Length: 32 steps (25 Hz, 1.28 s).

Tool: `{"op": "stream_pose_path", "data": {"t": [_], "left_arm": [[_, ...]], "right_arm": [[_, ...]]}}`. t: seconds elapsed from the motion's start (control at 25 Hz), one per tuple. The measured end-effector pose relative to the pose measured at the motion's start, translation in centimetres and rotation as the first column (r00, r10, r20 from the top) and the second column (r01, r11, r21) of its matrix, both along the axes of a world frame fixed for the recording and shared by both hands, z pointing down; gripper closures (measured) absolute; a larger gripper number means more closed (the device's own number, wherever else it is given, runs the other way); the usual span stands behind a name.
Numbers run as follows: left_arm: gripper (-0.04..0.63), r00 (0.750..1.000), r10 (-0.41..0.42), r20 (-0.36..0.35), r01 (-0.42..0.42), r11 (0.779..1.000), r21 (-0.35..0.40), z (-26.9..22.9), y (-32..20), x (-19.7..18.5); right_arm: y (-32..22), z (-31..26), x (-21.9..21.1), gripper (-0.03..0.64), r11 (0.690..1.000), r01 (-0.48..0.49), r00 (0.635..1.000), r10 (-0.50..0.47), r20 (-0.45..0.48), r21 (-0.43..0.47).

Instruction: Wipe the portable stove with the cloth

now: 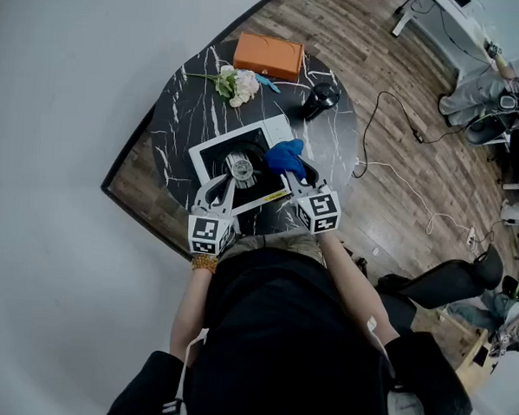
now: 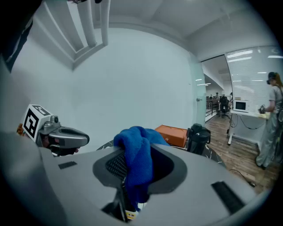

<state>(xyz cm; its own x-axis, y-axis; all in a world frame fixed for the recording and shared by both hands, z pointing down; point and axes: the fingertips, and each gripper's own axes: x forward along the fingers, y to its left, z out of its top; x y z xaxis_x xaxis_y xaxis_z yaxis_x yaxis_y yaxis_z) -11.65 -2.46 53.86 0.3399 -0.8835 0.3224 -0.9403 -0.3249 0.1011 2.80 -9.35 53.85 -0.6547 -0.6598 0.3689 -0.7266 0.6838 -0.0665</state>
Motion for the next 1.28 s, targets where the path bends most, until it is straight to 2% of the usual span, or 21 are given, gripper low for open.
{"op": "stream_pose_path", "data": {"t": [0.16,0.28,0.44,0.56,0.68,0.8,1.0,1.16,1.28], "left_arm": [[0.561,0.999,0.039,0.027,-0.036,0.994,-0.100,3.7,1.6,0.2],[0.543,0.998,0.061,0.035,-0.053,0.977,-0.205,6.6,2.8,0.3],[0.476,0.996,0.058,0.063,-0.031,0.931,-0.363,11.0,4.7,0.3],[0.469,0.996,0.046,0.073,-0.011,0.903,-0.429,13.5,5.6,0.2],[0.471,0.995,0.036,0.092,0.012,0.885,-0.465,14.6,5.6,-0.3],[0.505,0.993,0.031,0.111,0.024,0.887,-0.461,14.5,5.0,-0.6],[0.512,0.980,0.096,0.177,0.002,0.873,-0.488,14.5,4.7,-0.4],[0.528,0.975,0.113,0.193,0.001,0.862,-0.507,14.6,4.9,-0.2],[0.548,0.972,0.130,0.196,-0.003,0.840,-0.543,14.8,5.0,0.1]], "right_arm": [[-0.9,1.0,-0.5,0.518,0.997,0.074,0.997,-0.075,-0.023,-0.031],[-2.8,2.4,-1.0,0.497,0.986,0.158,0.983,-0.162,-0.088,-0.050],[-7.2,5.8,-1.9,0.494,0.964,0.249,0.926,-0.265,-0.267,-0.093],[-10.4,8.7,-3.4,0.494,0.940,0.294,0.872,-0.337,-0.356,-0.172],[-12.4,11.2,-5.2,0.494,0.910,0.315,0.819,-0.404,-0.408,-0.268],[-13.5,13.6,-6.4,0.492,0.884,0.301,0.781,-0.444,-0.438,-0.359],[-14.5,14.5,-7.4,0.499,0.850,0.281,0.802,-0.463,-0.377,-0.445],[-12.8,14.6,-7.0,0.522,0.825,0.330,0.752,-0.523,-0.402,-0.458],[-10.7,15.0,-6.0,0.523,0.817,0.349,0.736,-0.542,-0.406,-0.459]]}}
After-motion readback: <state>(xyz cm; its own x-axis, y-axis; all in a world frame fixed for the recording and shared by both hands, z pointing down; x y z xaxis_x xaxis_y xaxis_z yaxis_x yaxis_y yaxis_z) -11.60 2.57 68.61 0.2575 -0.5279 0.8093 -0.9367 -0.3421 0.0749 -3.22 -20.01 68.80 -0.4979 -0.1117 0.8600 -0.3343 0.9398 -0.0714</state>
